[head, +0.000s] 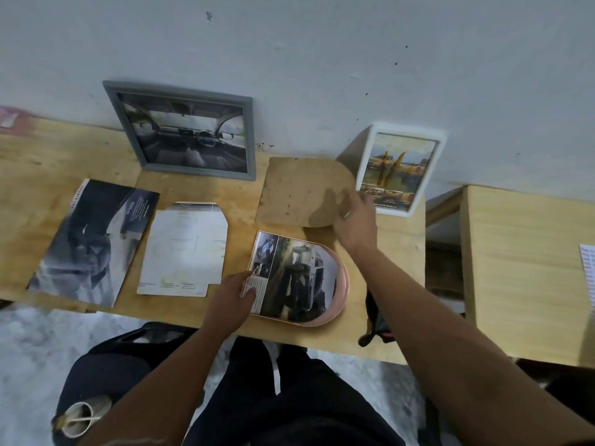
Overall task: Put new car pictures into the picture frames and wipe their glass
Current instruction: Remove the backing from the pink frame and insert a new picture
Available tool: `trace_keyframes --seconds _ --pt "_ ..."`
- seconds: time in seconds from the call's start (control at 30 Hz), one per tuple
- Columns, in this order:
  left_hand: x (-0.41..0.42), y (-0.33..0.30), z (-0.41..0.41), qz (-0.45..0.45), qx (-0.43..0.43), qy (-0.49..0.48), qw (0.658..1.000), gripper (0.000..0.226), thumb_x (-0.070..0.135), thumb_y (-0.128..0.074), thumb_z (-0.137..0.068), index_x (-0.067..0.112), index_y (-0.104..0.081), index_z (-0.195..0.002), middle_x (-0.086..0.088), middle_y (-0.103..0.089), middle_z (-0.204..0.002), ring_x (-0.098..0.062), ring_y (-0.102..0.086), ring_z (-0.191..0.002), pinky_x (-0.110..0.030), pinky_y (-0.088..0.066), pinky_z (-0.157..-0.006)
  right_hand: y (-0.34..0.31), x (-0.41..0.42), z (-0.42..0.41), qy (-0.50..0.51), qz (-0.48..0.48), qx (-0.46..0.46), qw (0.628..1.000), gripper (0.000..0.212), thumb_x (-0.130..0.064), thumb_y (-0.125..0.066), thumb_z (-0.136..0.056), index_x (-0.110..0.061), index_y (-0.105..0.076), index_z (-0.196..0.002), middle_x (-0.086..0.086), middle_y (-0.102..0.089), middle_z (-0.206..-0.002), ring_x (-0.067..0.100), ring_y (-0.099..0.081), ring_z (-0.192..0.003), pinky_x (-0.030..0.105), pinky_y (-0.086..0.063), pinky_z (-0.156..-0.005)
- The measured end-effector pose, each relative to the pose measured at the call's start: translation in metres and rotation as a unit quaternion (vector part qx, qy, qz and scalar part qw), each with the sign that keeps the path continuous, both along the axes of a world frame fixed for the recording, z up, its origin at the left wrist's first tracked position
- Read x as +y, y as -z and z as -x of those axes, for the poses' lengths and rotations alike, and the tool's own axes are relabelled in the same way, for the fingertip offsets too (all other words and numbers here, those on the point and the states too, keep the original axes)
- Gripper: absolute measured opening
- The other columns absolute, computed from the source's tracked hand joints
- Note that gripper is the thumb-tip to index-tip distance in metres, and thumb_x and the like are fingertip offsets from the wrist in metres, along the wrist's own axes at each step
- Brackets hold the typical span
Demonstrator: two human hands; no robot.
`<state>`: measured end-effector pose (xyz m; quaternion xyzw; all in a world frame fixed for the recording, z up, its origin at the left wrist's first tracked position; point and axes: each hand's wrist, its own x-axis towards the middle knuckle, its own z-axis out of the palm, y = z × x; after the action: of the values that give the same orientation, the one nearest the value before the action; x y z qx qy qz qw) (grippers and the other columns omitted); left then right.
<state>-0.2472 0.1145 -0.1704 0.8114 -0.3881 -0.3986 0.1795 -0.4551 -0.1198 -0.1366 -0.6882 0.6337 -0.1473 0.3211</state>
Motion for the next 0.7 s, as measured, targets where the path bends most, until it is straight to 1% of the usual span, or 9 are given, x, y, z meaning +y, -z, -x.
trace_keyframes --seconds 0.03,0.07,0.13,0.2,0.33,0.4,0.47,0.6,0.7 --pt "0.0 0.0 0.0 -0.002 -0.003 0.008 1.0 0.045 0.023 -0.061 -0.101 0.019 -0.054 -0.145 -0.007 -0.057 -0.141 -0.019 -0.062 -0.11 -0.032 -0.056 -0.086 0.01 0.017 0.009 -0.037 -0.008 0.016 0.999 0.044 -0.028 -0.058 -0.096 -0.028 -0.055 -0.14 0.011 -0.049 -0.141 0.033 -0.052 -0.126 0.047 -0.052 -0.101" --pt "-0.001 0.0 0.0 -0.006 -0.007 0.017 1.0 0.046 0.024 -0.061 -0.101 0.02 -0.052 -0.146 -0.008 -0.056 -0.141 -0.02 -0.062 -0.11 -0.033 -0.057 -0.086 0.012 0.038 0.017 -0.079 -0.022 0.057 0.995 0.043 -0.036 -0.054 -0.097 -0.031 -0.055 -0.14 0.008 -0.05 -0.14 0.033 -0.052 -0.125 0.047 -0.051 -0.099" --pt "-0.002 -0.001 0.0 -0.015 -0.018 0.032 0.999 0.049 0.026 -0.06 -0.101 0.02 -0.05 -0.149 -0.009 -0.055 -0.141 -0.023 -0.062 -0.111 -0.037 -0.057 -0.089 0.023 0.07 0.032 -0.144 -0.057 0.132 0.979 0.052 -0.05 -0.052 -0.096 -0.034 -0.047 -0.146 0.006 -0.046 -0.143 0.032 -0.048 -0.128 0.048 -0.048 -0.1" --pt "-0.003 -0.001 -0.001 -0.027 -0.026 0.04 0.998 0.052 0.027 -0.06 -0.101 0.019 -0.048 -0.15 -0.01 -0.054 -0.142 -0.027 -0.062 -0.115 -0.041 -0.056 -0.094 0.028 0.094 0.039 -0.167 -0.099 0.178 0.965 0.071 -0.063 -0.056 -0.092 -0.031 -0.034 -0.152 0.006 -0.037 -0.152 0.031 -0.039 -0.137 0.051 -0.041 -0.107" --pt "-0.002 -0.001 -0.001 -0.044 -0.036 0.062 0.996 0.057 0.031 -0.06 -0.099 0.021 -0.046 -0.153 -0.009 -0.053 -0.14 -0.028 -0.062 -0.117 -0.044 -0.055 -0.099 0.036 0.128 0.044 -0.203 -0.104 0.261 0.938 0.115 -0.088 -0.055 -0.076 -0.023 -0.012 -0.161 0.01 -0.011 -0.168 0.035 -0.018 -0.152 0.055 -0.032 -0.116" --pt "-0.002 -0.002 0.0 -0.051 -0.043 0.072 0.995 0.057 0.032 -0.06 -0.099 0.023 -0.045 -0.154 -0.009 -0.054 -0.138 -0.028 -0.062 -0.116 -0.043 -0.054 -0.098 0.042 0.135 0.045 -0.2 -0.105 0.285 0.932 0.127 -0.091 -0.055 -0.073 -0.019 -0.002 -0.163 0.012 -0.001 -0.171 0.038 -0.009 -0.156 0.056 -0.027 -0.12" --pt "-0.002 -0.004 0.001 -0.054 -0.047 0.084 0.994 0.056 0.032 -0.059 -0.1 0.024 -0.046 -0.154 -0.008 -0.053 -0.136 -0.027 -0.062 -0.115 -0.041 -0.053 -0.097 0.045 0.14 0.046 -0.185 -0.1 0.29 0.934 0.132 -0.091 -0.056 -0.071 -0.016 0.001 -0.164 0.013 0.004 -0.172 0.039 -0.006 -0.157 0.057 -0.025 -0.121" --pt "-0.001 -0.007 0.002 -0.047 -0.048 0.098 0.993 0.054 0.028 -0.06 -0.1 0.021 -0.047 -0.152 -0.01 -0.053 -0.137 -0.026 -0.061 -0.115 -0.037 -0.051 -0.096 0.045 0.137 0.045 -0.176 -0.123 0.276 0.937 0.132 -0.089 -0.06 -0.071 -0.019 0.002 -0.163 0.013 0.009 -0.171 0.039 -0.001 -0.157 0.057 -0.022 -0.121" --pt "-0.001 -0.008 0.002 -0.046 -0.044 0.101 0.993 0.054 0.025 -0.061 -0.1 0.019 -0.048 -0.152 -0.011 -0.051 -0.137 -0.027 -0.061 -0.114 -0.035 -0.049 -0.094 0.044 0.137 0.044 -0.169 -0.117 0.264 0.942 0.126 -0.086 -0.064 -0.071 -0.023 -0.006 -0.162 0.012 0.006 -0.17 0.039 -0.002 -0.156 0.058 -0.023 -0.12"
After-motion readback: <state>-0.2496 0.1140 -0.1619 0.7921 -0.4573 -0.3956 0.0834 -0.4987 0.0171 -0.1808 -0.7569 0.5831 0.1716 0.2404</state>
